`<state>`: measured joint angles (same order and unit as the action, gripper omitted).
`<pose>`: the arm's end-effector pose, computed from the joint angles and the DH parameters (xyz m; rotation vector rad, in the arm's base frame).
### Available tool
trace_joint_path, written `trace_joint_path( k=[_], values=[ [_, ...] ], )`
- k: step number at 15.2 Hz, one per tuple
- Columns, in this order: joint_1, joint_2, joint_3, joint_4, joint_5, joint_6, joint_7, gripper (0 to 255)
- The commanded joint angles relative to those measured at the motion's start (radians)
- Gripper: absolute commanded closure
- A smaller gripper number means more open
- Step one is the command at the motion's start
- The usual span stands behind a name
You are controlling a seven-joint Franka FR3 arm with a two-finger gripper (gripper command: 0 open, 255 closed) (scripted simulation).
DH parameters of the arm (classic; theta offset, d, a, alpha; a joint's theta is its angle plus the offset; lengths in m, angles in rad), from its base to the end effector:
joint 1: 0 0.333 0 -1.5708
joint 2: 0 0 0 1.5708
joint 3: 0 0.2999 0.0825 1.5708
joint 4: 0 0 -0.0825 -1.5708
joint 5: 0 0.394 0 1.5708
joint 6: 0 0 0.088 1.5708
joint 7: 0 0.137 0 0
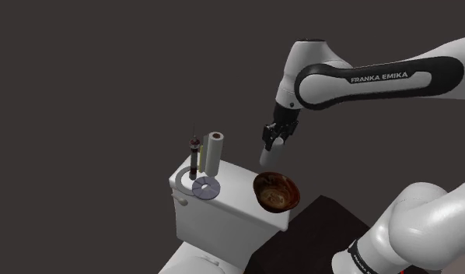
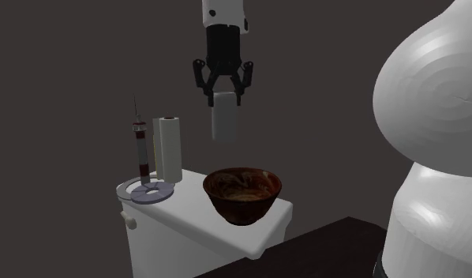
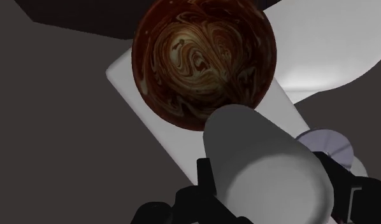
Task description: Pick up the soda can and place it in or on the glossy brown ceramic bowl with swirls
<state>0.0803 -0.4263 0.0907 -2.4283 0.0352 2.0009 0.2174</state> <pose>0.4248 0.0760 0.4126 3.1339 -0.1085 -0.0020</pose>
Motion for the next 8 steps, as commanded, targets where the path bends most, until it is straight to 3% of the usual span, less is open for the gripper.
trace_joint_path(
  k=[1,3,8],
  values=[
    [0.002,-0.094,-0.007,-0.067,0.004,-0.027,-0.009,255],
    [0.005,-0.218,-0.016,-0.144,0.007,-0.074,-0.018,255],
    [0.006,-0.200,-0.014,-0.200,0.009,0.000,-0.018,255]
  ],
)
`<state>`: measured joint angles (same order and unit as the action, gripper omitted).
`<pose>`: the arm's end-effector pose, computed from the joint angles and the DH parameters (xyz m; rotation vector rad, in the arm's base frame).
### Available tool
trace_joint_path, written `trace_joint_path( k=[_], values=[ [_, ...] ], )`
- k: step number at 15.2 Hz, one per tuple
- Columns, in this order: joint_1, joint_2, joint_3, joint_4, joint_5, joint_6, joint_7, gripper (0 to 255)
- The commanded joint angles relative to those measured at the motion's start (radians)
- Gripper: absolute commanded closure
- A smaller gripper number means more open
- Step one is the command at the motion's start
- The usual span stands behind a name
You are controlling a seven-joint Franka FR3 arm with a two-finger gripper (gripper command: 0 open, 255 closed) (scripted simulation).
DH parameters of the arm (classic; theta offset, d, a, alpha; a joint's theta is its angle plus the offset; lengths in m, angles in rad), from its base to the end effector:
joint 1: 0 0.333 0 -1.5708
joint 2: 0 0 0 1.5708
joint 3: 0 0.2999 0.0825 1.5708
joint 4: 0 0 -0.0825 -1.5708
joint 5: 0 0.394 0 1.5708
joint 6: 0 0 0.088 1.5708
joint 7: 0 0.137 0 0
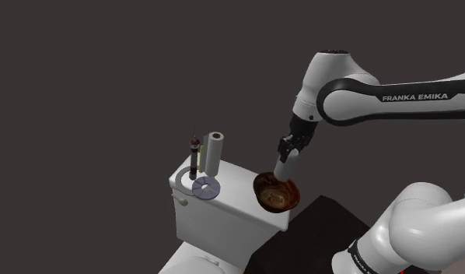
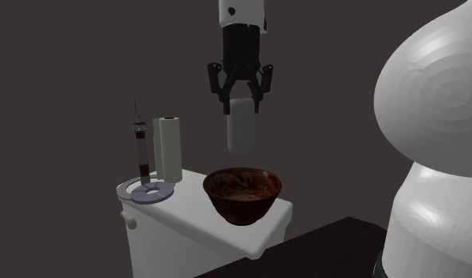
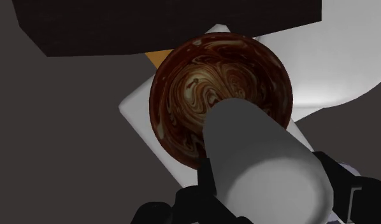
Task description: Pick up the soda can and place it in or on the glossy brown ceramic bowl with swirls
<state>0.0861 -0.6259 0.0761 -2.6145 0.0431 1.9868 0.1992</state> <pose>0.3676 0.0618 0.4021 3.1342 -0.1081 -0.0029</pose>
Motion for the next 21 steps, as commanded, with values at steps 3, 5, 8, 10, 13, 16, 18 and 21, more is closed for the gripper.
trace_joint_path(
  k=[3,5,8,10,13,16,18,21],
  values=[
    [0.001,0.014,0.002,-0.045,0.002,0.060,0.000,255],
    [0.001,0.025,0.004,-0.065,0.003,0.091,0.000,255],
    [0.001,0.044,0.006,-0.094,0.004,0.139,0.001,255],
    [0.001,0.059,0.007,-0.112,0.004,0.172,0.001,255],
    [0.001,0.084,0.009,-0.138,0.005,0.222,0.001,255],
    [0.001,0.093,0.010,-0.145,0.006,0.239,0.002,255],
    [0.001,0.093,0.010,-0.145,0.006,0.239,0.002,255],
    [0.001,0.093,0.010,-0.145,0.006,0.239,0.002,255]
  ],
)
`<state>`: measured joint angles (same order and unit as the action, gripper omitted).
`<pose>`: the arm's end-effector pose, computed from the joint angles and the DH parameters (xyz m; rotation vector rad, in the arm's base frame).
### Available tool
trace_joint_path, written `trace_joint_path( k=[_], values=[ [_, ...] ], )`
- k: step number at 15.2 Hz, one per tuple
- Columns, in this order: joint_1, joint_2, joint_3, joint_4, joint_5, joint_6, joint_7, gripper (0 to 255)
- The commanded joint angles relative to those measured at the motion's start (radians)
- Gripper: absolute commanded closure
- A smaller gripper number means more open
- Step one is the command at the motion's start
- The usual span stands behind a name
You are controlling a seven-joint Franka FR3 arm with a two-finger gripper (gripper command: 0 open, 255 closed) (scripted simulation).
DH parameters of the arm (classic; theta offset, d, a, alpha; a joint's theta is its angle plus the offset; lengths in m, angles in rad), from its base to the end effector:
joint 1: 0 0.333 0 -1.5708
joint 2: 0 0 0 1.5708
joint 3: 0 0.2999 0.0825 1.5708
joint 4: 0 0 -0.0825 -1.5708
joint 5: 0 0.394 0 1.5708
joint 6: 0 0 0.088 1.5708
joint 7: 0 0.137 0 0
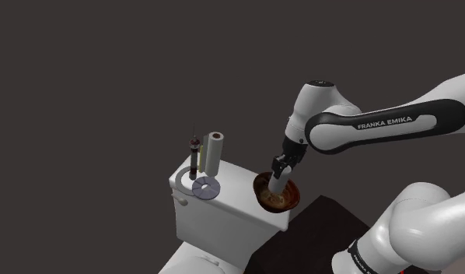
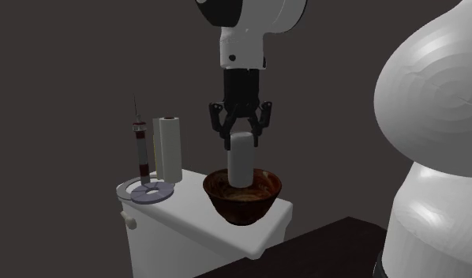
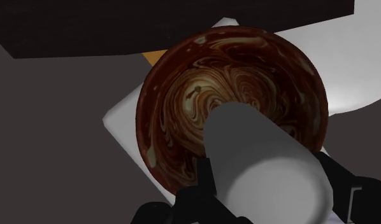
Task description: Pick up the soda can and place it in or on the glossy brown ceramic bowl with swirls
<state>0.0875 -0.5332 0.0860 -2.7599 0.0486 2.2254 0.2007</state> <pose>0.3639 0.0615 0.3205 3.1343 -0.1078 -0.0020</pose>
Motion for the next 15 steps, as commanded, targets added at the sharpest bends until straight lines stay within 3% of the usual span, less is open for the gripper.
trace_joint_path(
  k=[1,2,7,11,15],
  values=[
    [0.000,0.000,0.000,0.000,0.000,0.000,0.000,255],
    [0.000,0.000,0.000,0.000,0.000,0.000,0.000,0],
    [0.000,0.000,0.000,0.000,0.000,0.000,0.000,0],
    [0.000,-0.071,-0.006,0.085,-0.003,-0.156,-0.001,0],
    [0.000,-0.071,-0.006,0.085,-0.003,-0.156,-0.001,0]
  ],
)
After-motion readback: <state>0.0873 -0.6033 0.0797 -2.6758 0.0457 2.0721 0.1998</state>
